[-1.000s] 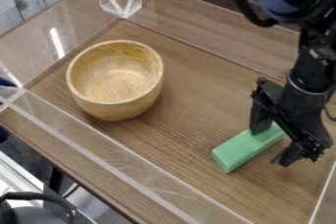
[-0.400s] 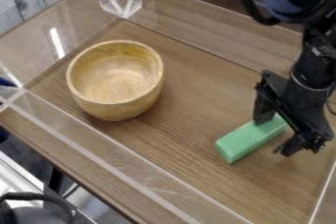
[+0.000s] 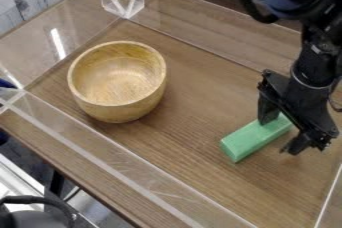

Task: Put the green block in the brown bowl

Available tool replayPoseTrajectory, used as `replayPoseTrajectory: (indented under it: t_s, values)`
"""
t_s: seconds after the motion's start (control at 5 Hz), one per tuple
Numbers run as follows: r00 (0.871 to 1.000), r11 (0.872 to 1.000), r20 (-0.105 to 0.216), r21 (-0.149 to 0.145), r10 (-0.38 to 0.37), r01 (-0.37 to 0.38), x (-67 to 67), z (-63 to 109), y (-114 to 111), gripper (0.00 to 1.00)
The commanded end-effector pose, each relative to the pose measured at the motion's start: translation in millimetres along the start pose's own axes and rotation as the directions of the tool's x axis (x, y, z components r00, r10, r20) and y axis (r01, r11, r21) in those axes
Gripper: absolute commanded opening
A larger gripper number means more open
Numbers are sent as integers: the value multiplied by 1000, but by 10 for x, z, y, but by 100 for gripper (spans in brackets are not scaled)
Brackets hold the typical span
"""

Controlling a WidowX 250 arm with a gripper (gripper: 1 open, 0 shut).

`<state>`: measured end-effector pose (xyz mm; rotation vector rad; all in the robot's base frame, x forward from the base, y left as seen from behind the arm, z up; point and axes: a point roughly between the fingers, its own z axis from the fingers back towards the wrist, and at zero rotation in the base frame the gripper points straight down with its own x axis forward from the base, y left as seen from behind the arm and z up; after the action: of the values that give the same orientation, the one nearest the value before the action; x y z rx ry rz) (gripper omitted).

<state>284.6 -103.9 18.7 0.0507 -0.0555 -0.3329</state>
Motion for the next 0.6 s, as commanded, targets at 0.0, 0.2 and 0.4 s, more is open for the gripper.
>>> replayPoseTrajectory:
  t_s: [0.0, 0.2, 0.4]
  values:
    - [998, 999, -56, -34, 35, -37, -154, -105, 114, 100]
    - [997, 997, -63, -61, 38, -42, -176, -101, 175, 100]
    - [996, 999, -88, -45, -3, -1, -186, -103, 227, 100]
